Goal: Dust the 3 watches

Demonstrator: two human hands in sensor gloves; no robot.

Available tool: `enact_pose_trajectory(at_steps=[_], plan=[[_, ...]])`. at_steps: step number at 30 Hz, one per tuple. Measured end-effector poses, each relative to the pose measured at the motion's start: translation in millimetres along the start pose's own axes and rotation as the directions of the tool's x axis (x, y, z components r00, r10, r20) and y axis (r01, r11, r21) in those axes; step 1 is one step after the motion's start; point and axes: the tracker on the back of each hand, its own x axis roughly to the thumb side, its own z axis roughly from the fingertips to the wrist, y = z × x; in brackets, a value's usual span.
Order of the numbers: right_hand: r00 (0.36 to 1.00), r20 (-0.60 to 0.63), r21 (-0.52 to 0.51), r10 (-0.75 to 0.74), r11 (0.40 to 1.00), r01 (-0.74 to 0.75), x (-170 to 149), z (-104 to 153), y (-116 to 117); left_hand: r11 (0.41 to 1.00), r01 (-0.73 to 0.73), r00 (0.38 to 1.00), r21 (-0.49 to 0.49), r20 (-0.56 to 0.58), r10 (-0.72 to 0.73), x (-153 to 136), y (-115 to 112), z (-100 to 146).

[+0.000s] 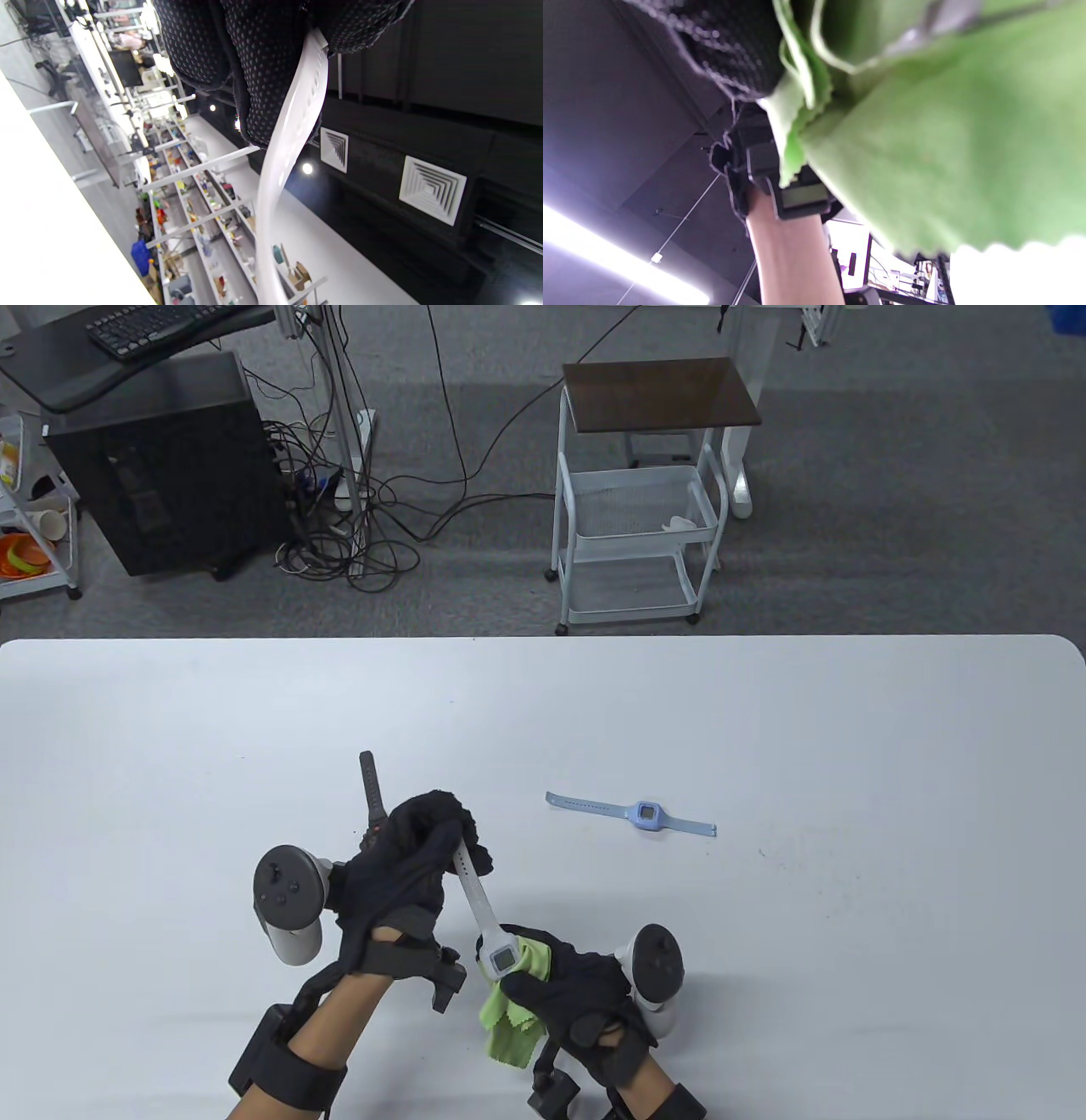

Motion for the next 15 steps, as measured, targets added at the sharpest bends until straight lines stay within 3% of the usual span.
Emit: enact_pose_trajectory(at_steps=[6,10,15], plan=[[0.994,-0.035,-0.069,0.102,0.992,-0.104,2.1,1.1,-2.2,1.0,-0.022,1.0,-0.019,0.01,0.022,1.2,-0.8,-1.7],[0.994,-0.049,-0.021,0.101,0.995,-0.102,3.4,0.9,-4.0,1.0,-0.004,1.0,-0.031,0.015,0.004,0.5,-2.1,-1.0],[0.981,-0.034,-0.057,0.189,0.98,-0.19,4.4,2.8,-5.7,0.999,-0.01,1.0,-0.031,0.014,0.01,1.0,-2.4,-0.8]])
